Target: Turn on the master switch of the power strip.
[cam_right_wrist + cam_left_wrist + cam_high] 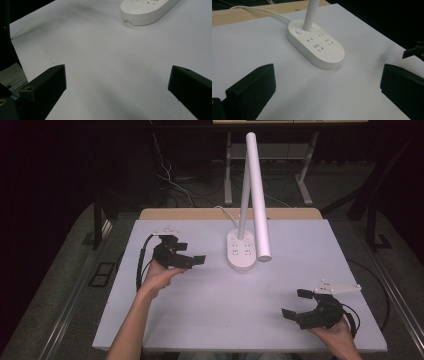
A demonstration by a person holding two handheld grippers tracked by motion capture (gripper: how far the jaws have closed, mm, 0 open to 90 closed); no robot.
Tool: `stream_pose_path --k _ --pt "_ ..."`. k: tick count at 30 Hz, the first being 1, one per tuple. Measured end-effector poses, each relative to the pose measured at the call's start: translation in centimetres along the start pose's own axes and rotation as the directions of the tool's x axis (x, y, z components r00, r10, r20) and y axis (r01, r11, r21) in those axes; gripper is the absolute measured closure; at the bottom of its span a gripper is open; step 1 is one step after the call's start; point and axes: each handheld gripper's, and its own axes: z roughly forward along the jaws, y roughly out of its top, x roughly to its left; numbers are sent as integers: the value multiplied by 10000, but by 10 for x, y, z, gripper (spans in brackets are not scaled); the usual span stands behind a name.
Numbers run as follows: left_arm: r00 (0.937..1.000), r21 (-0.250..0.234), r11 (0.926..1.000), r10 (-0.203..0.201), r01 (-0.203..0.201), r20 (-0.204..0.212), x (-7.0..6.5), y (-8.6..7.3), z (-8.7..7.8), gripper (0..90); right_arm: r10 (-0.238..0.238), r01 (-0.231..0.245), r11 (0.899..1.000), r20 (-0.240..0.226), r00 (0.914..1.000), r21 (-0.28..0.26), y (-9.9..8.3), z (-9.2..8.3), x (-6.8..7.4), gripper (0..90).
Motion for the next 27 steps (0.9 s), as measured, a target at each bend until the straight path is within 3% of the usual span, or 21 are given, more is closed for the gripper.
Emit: stream_pose_path --k 14,27 --pt "9998 -514 9986 -141 147 128 -18 -42 -23 0 6 -6 10000 20 10000 33 0 1 1 10" --pt "9998 -945 9954 -149 137 -120 -37 -84 -38 0 8 -8 10000 -5 10000 51 0 2 2 10"
